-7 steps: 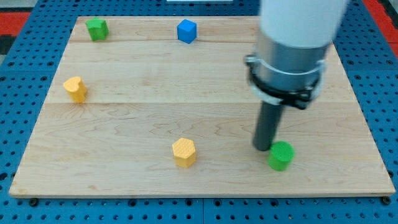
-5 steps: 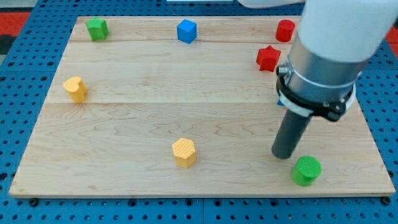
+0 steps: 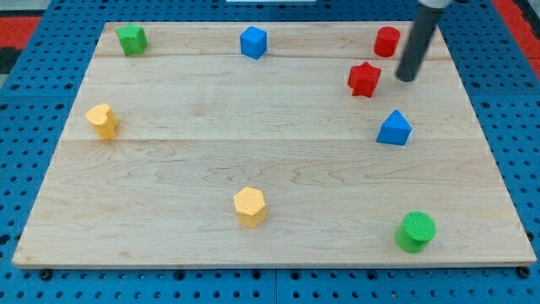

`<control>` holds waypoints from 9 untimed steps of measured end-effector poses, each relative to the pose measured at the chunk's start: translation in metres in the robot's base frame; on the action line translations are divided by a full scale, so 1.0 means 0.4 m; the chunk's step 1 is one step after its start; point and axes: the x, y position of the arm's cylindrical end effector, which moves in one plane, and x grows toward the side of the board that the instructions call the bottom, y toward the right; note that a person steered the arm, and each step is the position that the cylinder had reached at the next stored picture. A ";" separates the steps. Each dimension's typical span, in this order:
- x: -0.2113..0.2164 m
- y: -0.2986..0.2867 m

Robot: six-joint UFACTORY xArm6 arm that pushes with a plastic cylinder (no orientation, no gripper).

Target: Push the red star to the bottom left corner of the board

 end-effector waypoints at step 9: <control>0.125 -0.612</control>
